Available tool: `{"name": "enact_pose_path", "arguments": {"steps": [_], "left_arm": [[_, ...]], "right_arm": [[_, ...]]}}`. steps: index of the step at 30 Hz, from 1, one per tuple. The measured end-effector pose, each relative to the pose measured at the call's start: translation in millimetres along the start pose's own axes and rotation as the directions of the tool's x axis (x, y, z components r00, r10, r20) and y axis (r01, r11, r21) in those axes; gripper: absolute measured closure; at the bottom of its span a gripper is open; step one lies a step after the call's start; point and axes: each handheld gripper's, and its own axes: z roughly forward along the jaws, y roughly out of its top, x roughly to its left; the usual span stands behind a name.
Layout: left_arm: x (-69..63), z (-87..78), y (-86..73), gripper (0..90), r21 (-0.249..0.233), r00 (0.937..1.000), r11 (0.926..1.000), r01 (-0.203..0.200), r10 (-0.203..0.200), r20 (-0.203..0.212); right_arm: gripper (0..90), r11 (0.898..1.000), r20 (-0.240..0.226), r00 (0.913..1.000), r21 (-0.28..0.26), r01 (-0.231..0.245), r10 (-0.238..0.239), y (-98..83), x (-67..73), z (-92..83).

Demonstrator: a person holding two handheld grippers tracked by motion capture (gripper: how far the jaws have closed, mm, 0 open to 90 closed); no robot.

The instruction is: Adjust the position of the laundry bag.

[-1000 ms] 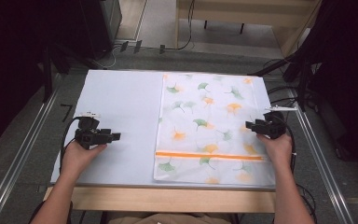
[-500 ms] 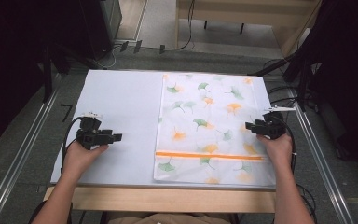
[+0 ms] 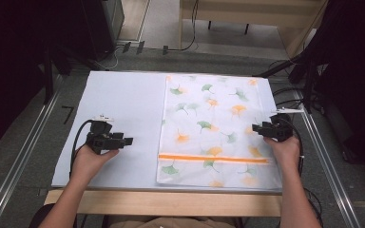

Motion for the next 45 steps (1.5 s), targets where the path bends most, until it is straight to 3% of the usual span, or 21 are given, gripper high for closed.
{"name": "enact_pose_path", "arguments": {"steps": [3,6,10,12,21,28,38,44,45], "left_arm": [[-6.8,2.7,2.0,47.7,-0.002,1.0000,1.0000,-0.004,0.004,0.004],[-17.2,6.2,6.9,48.2,0.015,0.9991,0.9990,-0.042,0.042,-0.008],[-26.4,13.2,11.8,47.9,0.014,0.9983,0.9986,-0.051,0.050,0.030],[-31.2,21.7,13.9,47.7,0.038,0.9975,0.9974,-0.061,0.060,0.039],[-34.3,37.1,18.1,45.5,0.041,0.9961,0.9972,-0.062,0.059,0.065],[-44.1,53.0,20.5,43.3,0.055,0.9942,0.9943,-0.091,0.088,0.062],[-49.0,66.9,24.2,44.1,0.084,0.9928,0.9922,-0.091,0.084,0.085],[-49.9,81.4,24.2,49.8,0.125,0.9940,0.9895,-0.073,0.062,0.090],[-50.4,82.6,24.8,50.6,0.111,0.9943,0.9923,-0.053,0.043,0.098]], "right_arm": [[48.4,1.000,0.001,1.0000,0.000,-0.003,0.003,-0.2,-0.7,-0.6],[48.4,1.000,-0.001,1.0000,0.003,-0.001,0.001,-0.8,-0.7,-0.7],[48.4,1.000,0.002,1.0000,0.012,0.008,-0.008,-3.3,0.0,-0.8],[48.4,1.000,0.007,1.0000,0.013,0.000,0.000,-4.4,-0.4,-2.0],[48.3,1.000,0.015,0.9999,0.021,0.001,-0.001,-9.8,-2.8,-4.8],[47.1,1.000,0.030,0.9995,0.027,-0.001,0.000,-15.0,-6.0,-8.1],[46.9,0.998,0.043,0.9991,0.057,0.000,-0.002,-21.9,-9.4,-7.8],[46.9,0.998,0.043,0.9990,0.067,0.009,-0.011,-24.4,-5.9,-3.8],[46.9,0.998,0.044,0.9990,0.065,0.008,-0.011,-24.7,-5.6,-3.7]]}}
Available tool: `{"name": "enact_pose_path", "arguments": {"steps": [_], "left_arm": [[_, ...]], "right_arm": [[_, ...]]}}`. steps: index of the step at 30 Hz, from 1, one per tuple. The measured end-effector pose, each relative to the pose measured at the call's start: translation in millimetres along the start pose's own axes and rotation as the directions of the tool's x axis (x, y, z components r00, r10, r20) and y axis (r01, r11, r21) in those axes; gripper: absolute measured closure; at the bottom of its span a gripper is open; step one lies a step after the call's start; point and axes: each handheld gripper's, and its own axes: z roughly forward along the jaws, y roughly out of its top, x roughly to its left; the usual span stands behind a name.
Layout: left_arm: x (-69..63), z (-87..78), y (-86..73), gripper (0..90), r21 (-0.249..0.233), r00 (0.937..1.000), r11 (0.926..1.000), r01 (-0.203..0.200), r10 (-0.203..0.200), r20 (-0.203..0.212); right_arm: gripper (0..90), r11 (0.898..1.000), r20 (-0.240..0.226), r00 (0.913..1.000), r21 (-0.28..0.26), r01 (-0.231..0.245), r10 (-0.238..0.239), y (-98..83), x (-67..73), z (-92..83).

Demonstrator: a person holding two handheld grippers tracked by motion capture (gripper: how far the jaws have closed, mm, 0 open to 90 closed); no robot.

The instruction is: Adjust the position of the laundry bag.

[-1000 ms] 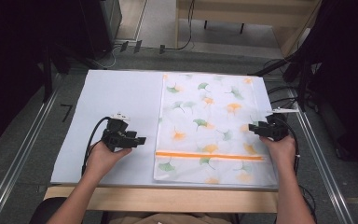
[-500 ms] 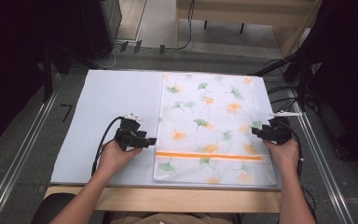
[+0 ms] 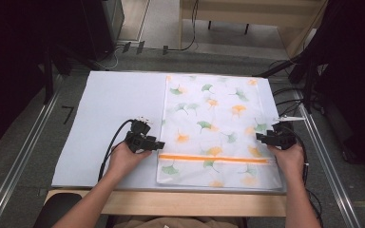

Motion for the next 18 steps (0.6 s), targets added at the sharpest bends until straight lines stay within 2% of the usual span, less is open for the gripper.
{"name": "enact_pose_path", "arguments": {"steps": [3,4,5,8,12,14,16,18], "left_arm": [[-1.4,1.9,0.3,50.7,0.001,0.9999,0.9999,-0.011,0.011,0.008],[-3.1,3.1,0.5,52.7,-0.004,0.9999,0.9999,-0.015,0.015,0.009],[-4.5,4.4,0.6,54.7,-0.002,0.9997,0.9999,-0.017,0.017,0.020],[-8.4,7.2,1.0,61.0,0.003,0.9992,0.9995,-0.031,0.031,0.024],[-8.3,7.9,1.0,68.9,0.003,0.9992,0.9992,-0.039,0.039,0.013],[-6.5,8.5,1.1,75.0,0.007,0.9990,0.9994,-0.034,0.034,0.027],[-6.5,9.3,1.2,79.4,0.012,0.9988,0.9994,-0.034,0.033,0.036],[-7.4,10.5,1.3,83.8,0.013,0.9981,0.9987,-0.049,0.048,0.038]], "right_arm": [[47.3,1.000,0.003,1.0000,0.000,0.002,-0.002,-0.1,0.4,0.1],[52.0,1.000,-0.016,0.9999,0.001,0.004,-0.004,-0.1,2.1,0.4],[51.4,1.000,-0.030,0.9995,0.004,0.001,0.000,-0.1,3.2,1.1],[51.6,1.000,-0.023,0.9997,0.003,0.011,-0.011,0.5,5.7,2.2],[51.4,0.999,0.034,0.9990,-0.017,0.030,-0.029,0.7,3.7,-0.6],[50.3,1.000,0.067,0.9976,-0.015,0.021,-0.020,-0.2,-0.1,-1.5],[49.4,1.000,0.080,0.9968,0.000,0.012,-0.012,-1.9,-4.0,-0.8],[49.7,1.000,0.070,0.9976,0.002,0.003,-0.003,-3.1,-7.1,-0.6]]}}
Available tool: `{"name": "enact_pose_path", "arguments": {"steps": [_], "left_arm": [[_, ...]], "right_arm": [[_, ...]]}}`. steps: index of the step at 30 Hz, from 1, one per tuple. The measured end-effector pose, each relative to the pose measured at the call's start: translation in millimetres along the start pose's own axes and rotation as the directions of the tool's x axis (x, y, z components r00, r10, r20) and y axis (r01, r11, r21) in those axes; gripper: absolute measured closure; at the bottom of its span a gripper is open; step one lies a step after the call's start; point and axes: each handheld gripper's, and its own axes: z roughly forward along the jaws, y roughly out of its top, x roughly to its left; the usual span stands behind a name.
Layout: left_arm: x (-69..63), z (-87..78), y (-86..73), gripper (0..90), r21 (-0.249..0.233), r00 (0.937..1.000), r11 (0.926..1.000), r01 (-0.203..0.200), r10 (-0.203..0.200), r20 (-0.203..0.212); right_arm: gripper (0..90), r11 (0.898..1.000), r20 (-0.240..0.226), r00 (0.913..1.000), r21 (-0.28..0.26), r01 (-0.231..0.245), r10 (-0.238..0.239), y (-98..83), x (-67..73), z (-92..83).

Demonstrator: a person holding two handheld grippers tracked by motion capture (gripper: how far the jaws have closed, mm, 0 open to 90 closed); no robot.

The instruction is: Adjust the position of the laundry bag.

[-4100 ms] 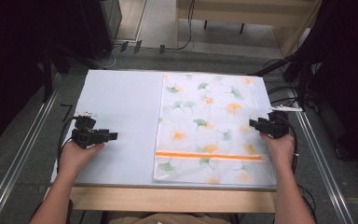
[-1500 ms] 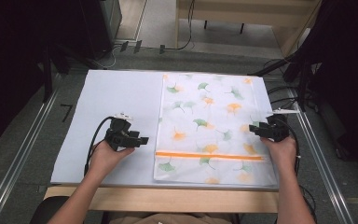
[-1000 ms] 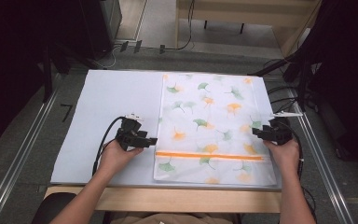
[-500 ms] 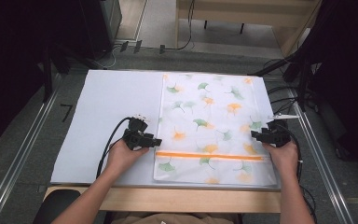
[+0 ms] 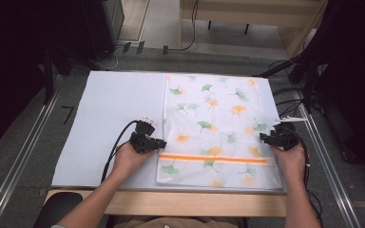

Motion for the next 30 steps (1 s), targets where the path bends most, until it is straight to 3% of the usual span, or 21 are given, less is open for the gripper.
{"name": "enact_pose_path", "arguments": {"steps": [3,8,10,14,18,22,30], "left_arm": [[-1.4,2.2,1.1,88.8,0.006,0.9998,1.0000,0.002,-0.003,0.020],[2.8,2.8,1.9,89.5,0.005,0.9981,0.9997,0.026,-0.026,0.055],[4.3,1.8,2.2,89.7,0.002,0.9978,0.9996,0.029,-0.029,0.059],[6.8,0.2,2.4,90.0,-0.003,0.9972,0.9993,0.036,-0.036,0.066],[10.6,-3.8,2.6,90.0,-0.008,0.9962,0.9988,0.048,-0.048,0.072],[13.7,-10.8,1.6,90.0,-0.009,0.9961,0.9986,0.051,-0.051,0.072],[32.5,-31.4,-4.6,90.0,-0.011,0.9932,0.9950,0.100,-0.099,0.062]], "right_arm": [[56.8,1.000,-0.009,0.9999,-0.006,-0.006,0.006,0.3,1.4,0.6],[84.7,1.000,-0.012,0.9999,-0.006,-0.010,0.009,2.0,7.4,1.0],[89.2,1.000,-0.007,1.0000,0.000,-0.005,0.005,3.3,10.8,1.7],[90.0,1.000,-0.004,0.9998,0.010,-0.018,0.018,5.8,11.9,1.8],[90.0,0.999,-0.030,0.9985,0.005,-0.045,0.045,7.2,10.9,0.0],[90.0,0.999,-0.047,0.9982,0.000,-0.036,0.036,10.4,13.7,-0.9],[90.0,1.000,-0.094,0.9956,0.018,0.007,-0.006,19.4,30.8,5.3]]}}
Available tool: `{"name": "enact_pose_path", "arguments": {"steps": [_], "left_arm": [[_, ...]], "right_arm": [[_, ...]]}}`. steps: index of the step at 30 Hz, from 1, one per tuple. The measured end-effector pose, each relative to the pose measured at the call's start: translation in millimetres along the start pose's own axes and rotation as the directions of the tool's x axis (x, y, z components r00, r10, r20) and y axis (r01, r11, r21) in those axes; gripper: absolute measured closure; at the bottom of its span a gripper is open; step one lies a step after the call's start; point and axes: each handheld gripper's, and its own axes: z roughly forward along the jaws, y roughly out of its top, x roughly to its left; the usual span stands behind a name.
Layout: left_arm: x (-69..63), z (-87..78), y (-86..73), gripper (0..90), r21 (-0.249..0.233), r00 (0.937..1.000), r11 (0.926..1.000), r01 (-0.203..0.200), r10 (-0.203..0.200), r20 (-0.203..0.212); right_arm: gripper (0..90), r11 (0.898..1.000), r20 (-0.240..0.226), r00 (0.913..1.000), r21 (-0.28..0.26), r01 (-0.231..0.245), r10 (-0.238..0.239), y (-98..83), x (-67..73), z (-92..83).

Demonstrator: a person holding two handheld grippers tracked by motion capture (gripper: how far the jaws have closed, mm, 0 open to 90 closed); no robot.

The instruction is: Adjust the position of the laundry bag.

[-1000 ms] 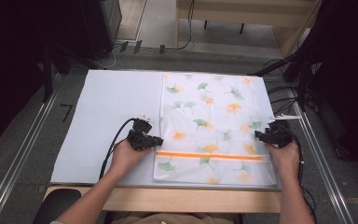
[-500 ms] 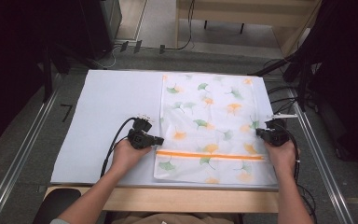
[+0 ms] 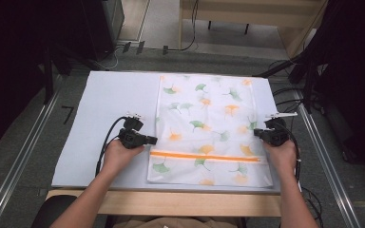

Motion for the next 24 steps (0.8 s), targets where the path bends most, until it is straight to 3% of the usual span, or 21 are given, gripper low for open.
{"name": "enact_pose_path", "arguments": {"steps": [5,12,20,24], "left_arm": [[9.7,-18.4,-3.9,90.0,-0.021,0.9993,0.9991,0.036,-0.036,0.002],[24.1,-38.8,-12.7,90.0,-0.008,0.9981,0.9985,0.054,-0.054,-0.031],[40.5,-55.6,-23.0,90.0,0.001,0.9952,0.9982,0.060,-0.060,-0.078],[43.9,-62.5,-27.1,90.0,-0.002,0.9945,0.9977,0.067,-0.067,-0.080]], "right_arm": [[90.0,1.000,-0.029,0.9995,0.020,0.014,-0.013,7.1,13.8,5.5],[90.0,0.999,-0.089,0.9948,0.021,0.050,-0.048,16.9,33.2,11.3],[90.0,0.996,-0.164,0.9832,0.025,0.085,-0.080,22.5,53.9,17.2],[90.0,0.993,-0.164,0.9808,0.027,0.111,-0.105,24.4,64.0,19.1]]}}
